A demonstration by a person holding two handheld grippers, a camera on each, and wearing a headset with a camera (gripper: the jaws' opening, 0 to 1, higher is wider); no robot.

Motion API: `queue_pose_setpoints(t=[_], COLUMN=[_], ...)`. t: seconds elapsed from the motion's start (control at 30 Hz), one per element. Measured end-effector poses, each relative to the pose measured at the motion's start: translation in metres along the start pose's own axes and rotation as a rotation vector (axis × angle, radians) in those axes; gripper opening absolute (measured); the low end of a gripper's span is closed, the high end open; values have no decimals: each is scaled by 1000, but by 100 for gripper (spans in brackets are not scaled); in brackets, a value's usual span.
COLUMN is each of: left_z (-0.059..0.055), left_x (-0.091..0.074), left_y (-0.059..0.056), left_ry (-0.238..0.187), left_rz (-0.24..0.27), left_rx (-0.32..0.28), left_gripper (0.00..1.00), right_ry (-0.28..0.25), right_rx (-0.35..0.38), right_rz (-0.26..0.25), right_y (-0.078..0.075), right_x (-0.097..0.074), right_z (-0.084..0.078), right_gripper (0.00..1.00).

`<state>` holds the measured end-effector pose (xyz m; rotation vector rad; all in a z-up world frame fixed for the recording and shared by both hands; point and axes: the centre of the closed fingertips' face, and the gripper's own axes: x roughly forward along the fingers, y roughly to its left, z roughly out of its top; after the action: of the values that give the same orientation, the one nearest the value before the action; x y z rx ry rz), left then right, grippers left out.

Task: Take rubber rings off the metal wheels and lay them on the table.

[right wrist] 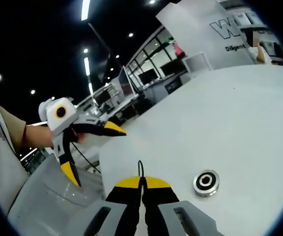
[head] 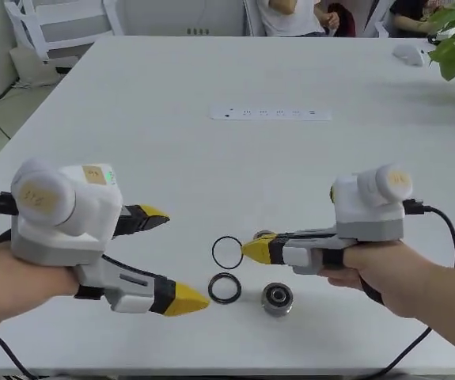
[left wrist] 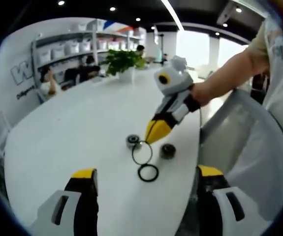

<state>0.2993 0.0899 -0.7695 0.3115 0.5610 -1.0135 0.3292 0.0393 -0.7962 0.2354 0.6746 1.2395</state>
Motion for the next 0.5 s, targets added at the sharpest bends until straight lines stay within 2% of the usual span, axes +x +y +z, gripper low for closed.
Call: queue_pose_setpoints(t=[0.13, 0.27, 0.5], left_z=[-3, -7, -12], left_x=[-5, -10, -18], left_y=[-1, -1, -2], left_ry=[-3, -2, -2], left_rz=[8, 18, 32], left_rx=[-7, -16, -28], left_gripper=[84, 85, 86], right_ry=[16, 62, 95], right_rx=[8, 0, -3], right_rz=[8, 16, 13], right_y=[1, 2, -2], right_x=[4, 9, 16], right_z=[-5, -16, -25], right_gripper=[0, 0, 0])
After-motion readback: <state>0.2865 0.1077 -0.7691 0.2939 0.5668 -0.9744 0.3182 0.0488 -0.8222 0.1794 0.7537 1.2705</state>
